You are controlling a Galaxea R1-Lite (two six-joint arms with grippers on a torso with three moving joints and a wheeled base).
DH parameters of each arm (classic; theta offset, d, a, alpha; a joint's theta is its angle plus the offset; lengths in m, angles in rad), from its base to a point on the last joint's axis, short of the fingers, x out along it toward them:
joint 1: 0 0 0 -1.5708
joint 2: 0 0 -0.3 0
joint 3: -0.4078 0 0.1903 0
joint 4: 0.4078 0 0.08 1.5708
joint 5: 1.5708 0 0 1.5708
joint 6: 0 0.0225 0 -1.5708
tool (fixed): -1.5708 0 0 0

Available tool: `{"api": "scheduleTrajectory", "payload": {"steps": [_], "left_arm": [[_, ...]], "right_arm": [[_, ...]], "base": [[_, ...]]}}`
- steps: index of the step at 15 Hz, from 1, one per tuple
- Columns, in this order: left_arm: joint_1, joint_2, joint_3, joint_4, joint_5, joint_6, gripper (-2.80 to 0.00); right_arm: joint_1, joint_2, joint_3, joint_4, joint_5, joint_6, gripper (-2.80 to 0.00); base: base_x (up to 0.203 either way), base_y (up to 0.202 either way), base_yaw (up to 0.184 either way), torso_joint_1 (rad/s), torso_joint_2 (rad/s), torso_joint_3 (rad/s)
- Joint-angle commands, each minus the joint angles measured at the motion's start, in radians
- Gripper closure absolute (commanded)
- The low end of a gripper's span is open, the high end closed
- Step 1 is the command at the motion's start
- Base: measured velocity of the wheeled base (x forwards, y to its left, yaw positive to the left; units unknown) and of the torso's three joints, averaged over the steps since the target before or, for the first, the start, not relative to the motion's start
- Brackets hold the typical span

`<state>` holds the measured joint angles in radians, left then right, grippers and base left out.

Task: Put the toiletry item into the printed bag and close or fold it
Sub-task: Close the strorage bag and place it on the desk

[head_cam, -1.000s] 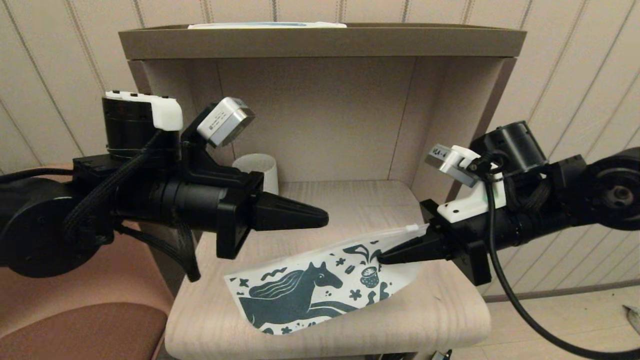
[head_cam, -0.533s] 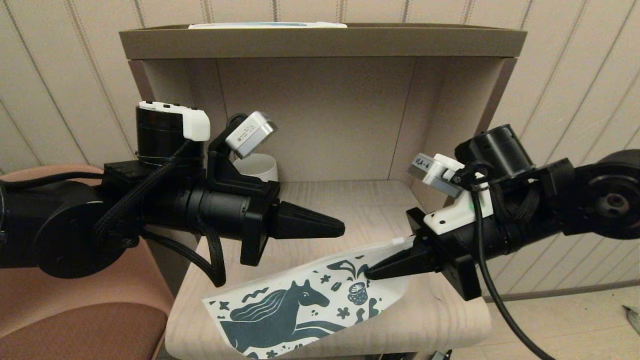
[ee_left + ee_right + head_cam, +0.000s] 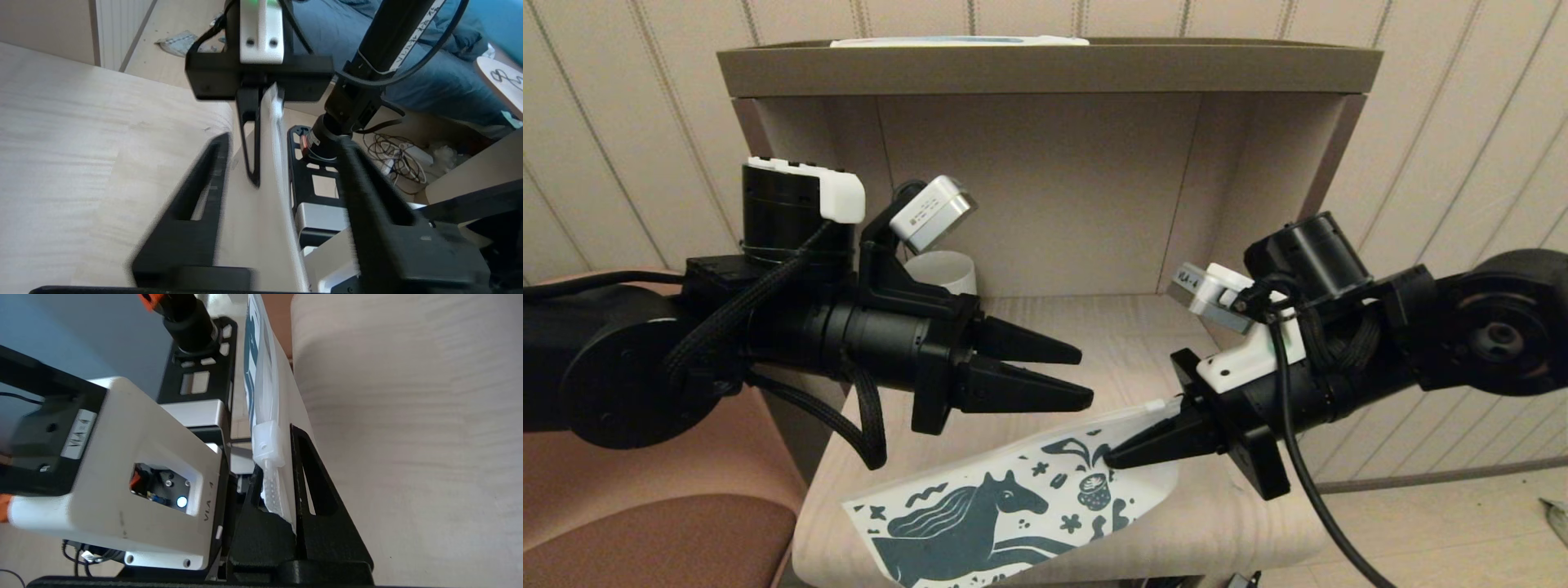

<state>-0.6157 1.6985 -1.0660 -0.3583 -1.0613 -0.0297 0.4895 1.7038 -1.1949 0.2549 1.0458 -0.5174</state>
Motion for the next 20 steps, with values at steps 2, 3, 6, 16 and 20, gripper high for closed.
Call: {"api": "scheduleTrajectory", "payload": {"steps": [2,3,6,16,20], "left_arm": [[-0.001,-0.002,-0.002,-0.004,-0.006,-0.001,-2.80],[-0.002,0.003,-0.003,-0.004,-0.005,-0.002,-2.80],[-0.021,0.012,-0.003,-0.006,0.037,-0.002,-2.80],[-0.081,0.038,-0.023,-0.010,0.225,-0.003,-2.80],[-0.090,0.044,-0.023,-0.013,0.268,0.002,-2.80]], "right_arm": [[0.006,0.016,-0.003,0.001,0.002,-0.002,0.00],[0.020,0.017,-0.005,0.001,0.002,0.001,0.00],[0.034,0.019,-0.017,-0.002,-0.001,0.012,0.00],[0.034,0.027,-0.043,0.000,-0.001,0.049,0.00],[0.034,0.034,-0.049,0.001,-0.001,0.053,0.00]], "base": [[0.000,0.000,0.000,0.000,0.00,0.000],[0.000,0.000,0.000,0.000,0.00,0.000],[0.000,0.000,0.000,0.000,0.00,0.000],[0.000,0.000,0.000,0.000,0.00,0.000],[0.000,0.000,0.000,0.000,0.00,0.000]]}}
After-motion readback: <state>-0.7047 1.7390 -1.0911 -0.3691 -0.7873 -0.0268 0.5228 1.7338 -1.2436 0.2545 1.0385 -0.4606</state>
